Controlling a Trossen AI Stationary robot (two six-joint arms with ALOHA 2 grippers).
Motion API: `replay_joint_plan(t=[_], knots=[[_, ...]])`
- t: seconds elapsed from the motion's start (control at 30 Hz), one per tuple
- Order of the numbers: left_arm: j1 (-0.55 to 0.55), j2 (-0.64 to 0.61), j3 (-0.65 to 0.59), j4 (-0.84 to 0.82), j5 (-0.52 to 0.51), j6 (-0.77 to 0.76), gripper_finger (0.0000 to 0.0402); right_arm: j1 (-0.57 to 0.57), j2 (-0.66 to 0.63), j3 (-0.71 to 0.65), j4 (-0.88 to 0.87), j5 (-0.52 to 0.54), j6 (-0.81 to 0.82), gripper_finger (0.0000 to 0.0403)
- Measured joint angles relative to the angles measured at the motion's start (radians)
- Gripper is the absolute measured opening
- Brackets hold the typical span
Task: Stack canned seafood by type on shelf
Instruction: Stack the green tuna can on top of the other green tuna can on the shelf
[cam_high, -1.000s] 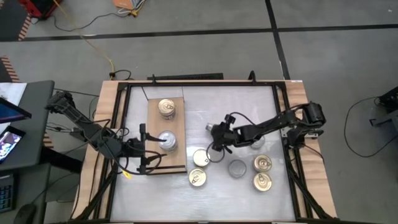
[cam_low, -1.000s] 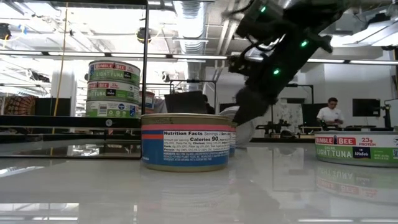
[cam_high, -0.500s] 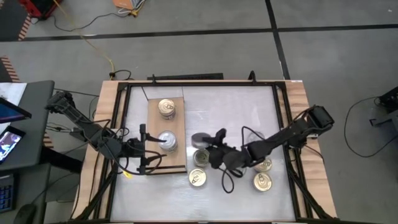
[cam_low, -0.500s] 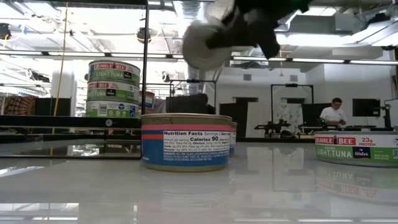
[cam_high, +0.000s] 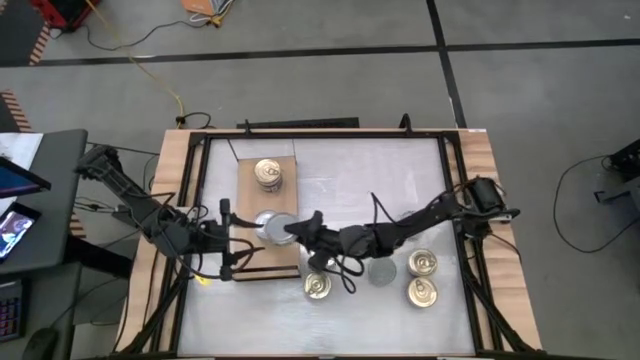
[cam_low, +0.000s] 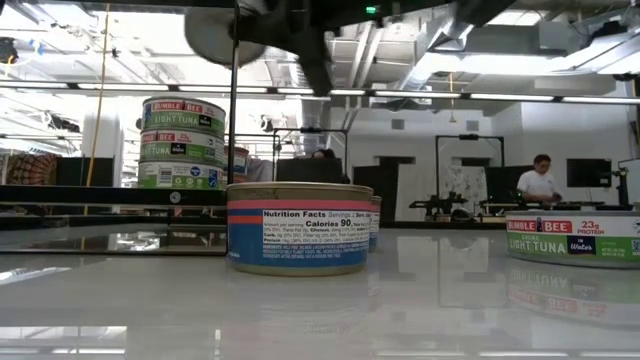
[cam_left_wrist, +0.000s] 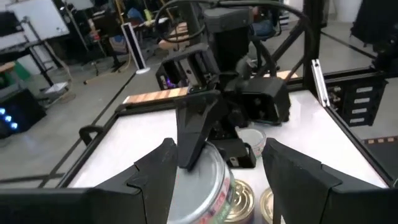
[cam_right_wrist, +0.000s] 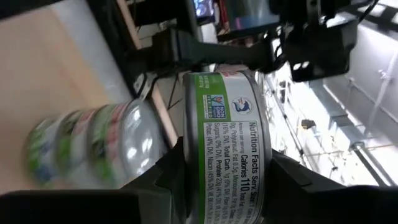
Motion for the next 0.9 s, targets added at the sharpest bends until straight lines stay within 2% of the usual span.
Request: replay_joint_plan(t=[0.1,0.17,0.3,0.57,0.73,0.9], knots=[[-0.019,-0.007,0.0,-0.02,-0.047,-0.035,0.0224,-0.02,0.04,0.051,-0.014,-0.026,-0.001,0.0166],[-0.033,-0.009,0.0,-0.031,-0.069,-0.042,0.0224,-0.034,0.057,0.085,-0.045,-0.085,0.008,0.0166],[-0.058,-0.01,0.0,-0.03,-0.101,-0.048,0.0224,-0.062,0.055,0.126,-0.147,-0.171,0.106,0.0166],[-0.071,-0.01,0.0,-0.036,-0.105,-0.073,0.0224,-0.089,0.054,0.132,-0.175,-0.192,0.158,0.0172],[-0.067,-0.002,0.0,-0.045,-0.106,-0.09,0.0224,-0.112,0.054,0.132,-0.196,-0.304,0.216,0.0171],[-0.061,-0.002,0.0,-0.044,-0.106,-0.086,0.0224,-0.131,0.054,0.132,-0.214,-0.326,0.278,0.0171]])
